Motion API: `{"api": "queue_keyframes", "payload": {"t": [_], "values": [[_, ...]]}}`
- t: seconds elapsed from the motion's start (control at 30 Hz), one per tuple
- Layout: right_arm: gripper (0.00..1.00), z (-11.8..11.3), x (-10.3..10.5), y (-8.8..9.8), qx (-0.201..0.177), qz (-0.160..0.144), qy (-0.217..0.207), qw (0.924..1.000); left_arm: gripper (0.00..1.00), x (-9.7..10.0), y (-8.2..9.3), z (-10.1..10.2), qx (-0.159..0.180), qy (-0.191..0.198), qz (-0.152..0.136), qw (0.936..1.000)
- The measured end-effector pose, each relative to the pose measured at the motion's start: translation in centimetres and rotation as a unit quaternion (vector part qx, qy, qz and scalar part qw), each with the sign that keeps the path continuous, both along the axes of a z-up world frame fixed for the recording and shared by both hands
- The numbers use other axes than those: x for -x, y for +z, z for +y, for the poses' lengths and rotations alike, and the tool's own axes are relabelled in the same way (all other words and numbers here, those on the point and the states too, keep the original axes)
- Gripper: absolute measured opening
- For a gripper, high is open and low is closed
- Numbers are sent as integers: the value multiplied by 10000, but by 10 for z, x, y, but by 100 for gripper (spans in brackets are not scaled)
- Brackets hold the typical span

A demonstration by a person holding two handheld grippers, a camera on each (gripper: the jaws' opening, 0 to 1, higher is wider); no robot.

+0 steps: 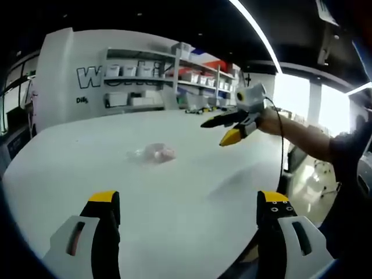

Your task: Open the resealable bag by pulling the two sides of the seal apart until the entire bag opening is separated and visibly accessible.

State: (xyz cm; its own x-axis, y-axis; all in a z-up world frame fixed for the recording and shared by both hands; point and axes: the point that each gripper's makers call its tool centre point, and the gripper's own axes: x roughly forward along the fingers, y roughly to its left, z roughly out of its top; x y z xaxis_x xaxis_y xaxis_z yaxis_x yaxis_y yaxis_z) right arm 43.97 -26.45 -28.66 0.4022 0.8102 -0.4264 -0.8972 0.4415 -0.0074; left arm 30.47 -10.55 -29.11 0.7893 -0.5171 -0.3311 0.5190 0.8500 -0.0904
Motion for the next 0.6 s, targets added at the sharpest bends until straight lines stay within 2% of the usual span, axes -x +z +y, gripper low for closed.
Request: {"api": "queue_keyframes", "payload": {"t": [0.6], "values": [[90, 9, -8, -1, -48, -7, 13, 10000, 97, -6, -5, 5, 30, 11, 58, 10000]]}}
